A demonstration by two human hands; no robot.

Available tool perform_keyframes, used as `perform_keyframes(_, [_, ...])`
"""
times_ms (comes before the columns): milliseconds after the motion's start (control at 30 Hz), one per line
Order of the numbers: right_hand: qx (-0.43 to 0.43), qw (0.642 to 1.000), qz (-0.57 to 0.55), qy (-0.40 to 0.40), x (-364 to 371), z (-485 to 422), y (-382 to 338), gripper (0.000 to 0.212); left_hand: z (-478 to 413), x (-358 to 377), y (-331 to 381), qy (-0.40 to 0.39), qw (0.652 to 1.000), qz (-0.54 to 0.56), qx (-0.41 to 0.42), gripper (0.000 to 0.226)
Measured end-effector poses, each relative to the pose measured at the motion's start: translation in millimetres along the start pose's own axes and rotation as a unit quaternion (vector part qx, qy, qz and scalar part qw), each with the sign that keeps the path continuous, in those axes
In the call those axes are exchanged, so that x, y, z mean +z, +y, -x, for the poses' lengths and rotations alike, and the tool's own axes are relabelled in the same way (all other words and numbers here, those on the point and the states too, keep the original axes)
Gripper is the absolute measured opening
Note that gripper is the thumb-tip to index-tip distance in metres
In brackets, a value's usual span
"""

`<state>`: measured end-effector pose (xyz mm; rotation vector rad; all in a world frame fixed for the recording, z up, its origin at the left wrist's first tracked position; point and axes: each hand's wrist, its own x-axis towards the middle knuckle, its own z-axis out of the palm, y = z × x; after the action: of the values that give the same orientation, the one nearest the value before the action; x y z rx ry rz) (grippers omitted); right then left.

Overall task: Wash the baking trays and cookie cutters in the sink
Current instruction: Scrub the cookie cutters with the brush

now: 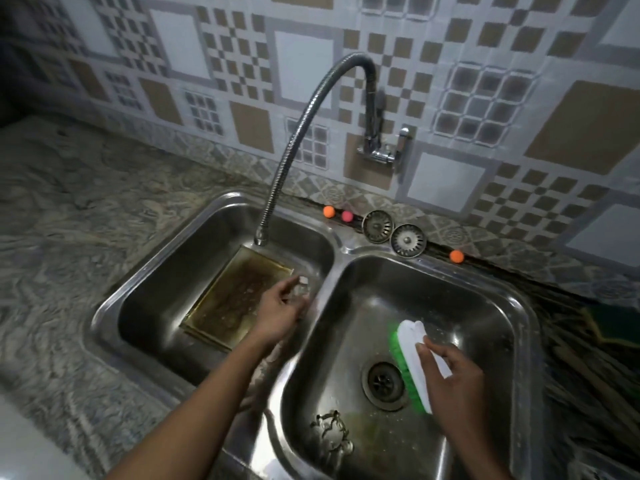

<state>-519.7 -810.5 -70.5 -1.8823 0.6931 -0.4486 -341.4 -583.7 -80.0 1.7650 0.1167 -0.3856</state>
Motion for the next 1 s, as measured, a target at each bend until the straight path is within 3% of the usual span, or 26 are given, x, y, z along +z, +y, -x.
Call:
perform_keyframes(100, [0.026,1.0,0.002,0.001,6.4,3.7,4.3,0.012,-17.9,-33.4,-18.0,0.027,0.978,-0.206,0.017,0.041])
perform_keyframes(233, [0.037,0.999,0.022,-0.015,14.9,13.5,8.8,0.027,-36.3,-38.1,-63.3,-0.027,0.944,-0.319,-0.084,0.028])
perform_keyframes(733, [0.028,0.995,0.091,-0.023,23.6,13.4,26.1,0.019,-72.4,-0.3,-92.0,0.01,0.947,-0.316,-0.056,0.025])
perform_keyframes(933, [0.032,0.997,0.072,-0.02,16.6,13.7,13.3,0.018,-63.9,-9.7,-85.8,0.026,0.943,-0.326,-0.063,0.039])
perform_keyframes(1000, [0.031,0.998,0.058,-0.023,11.2,12.7,8.6,0.018,-52.7,-10.0,-71.6,0.056,0.946,-0.315,-0.056,0.033])
